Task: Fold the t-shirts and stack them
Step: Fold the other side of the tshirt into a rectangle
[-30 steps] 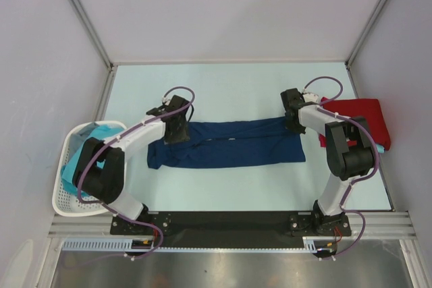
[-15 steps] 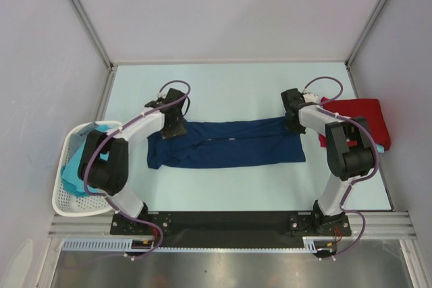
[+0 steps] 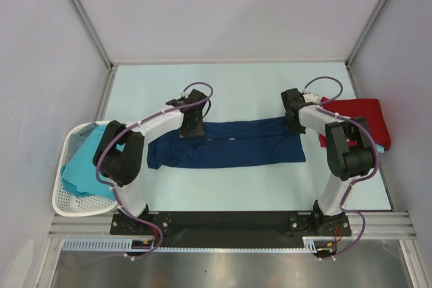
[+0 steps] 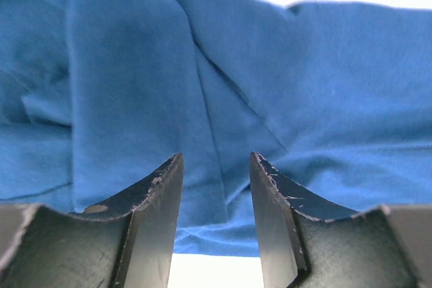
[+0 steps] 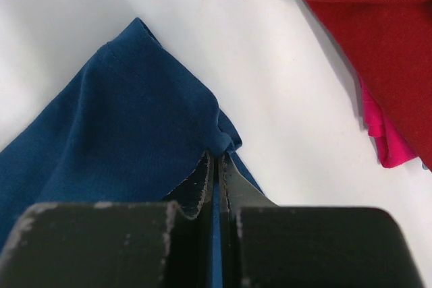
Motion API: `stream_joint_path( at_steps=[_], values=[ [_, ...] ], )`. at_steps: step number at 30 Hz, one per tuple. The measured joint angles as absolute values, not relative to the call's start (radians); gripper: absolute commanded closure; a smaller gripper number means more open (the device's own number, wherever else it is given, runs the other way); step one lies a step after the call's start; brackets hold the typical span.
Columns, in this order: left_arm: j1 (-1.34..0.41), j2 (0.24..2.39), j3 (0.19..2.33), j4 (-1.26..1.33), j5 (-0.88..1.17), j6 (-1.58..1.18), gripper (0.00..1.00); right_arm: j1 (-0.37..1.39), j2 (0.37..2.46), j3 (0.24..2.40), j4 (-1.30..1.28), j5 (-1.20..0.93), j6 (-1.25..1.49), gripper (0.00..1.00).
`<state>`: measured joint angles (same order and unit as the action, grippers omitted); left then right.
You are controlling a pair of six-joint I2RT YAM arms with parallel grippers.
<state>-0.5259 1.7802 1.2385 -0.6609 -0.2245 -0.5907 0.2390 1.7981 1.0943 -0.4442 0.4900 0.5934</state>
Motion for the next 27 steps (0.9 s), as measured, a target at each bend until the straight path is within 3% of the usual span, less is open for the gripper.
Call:
stream_joint_path(
  at_steps=[4, 8, 11, 27],
  values=[
    [-0.554, 1.782, 1.218, -0.66, -0.223, -0.591, 0.52, 0.239, 1.798, 1.094, -0.444, 0.49, 0.594, 1.0],
    [-0.569, 1.782, 1.196, -0.66, -0.221, -0.593, 0.64, 0.239, 1.798, 1.094, -0.444, 0.49, 0.593, 1.0],
    [-0.572, 1.78, 1.182, -0.658, -0.221, -0.593, 0.66, 0.239, 1.798, 1.094, -0.444, 0.49, 0.593, 1.0],
    [-0.574, 1.675, 1.155, -0.677, -0.234, -0.595, 0.62, 0.239, 1.798, 1.094, -0.444, 0.49, 0.593, 1.0]
  ],
)
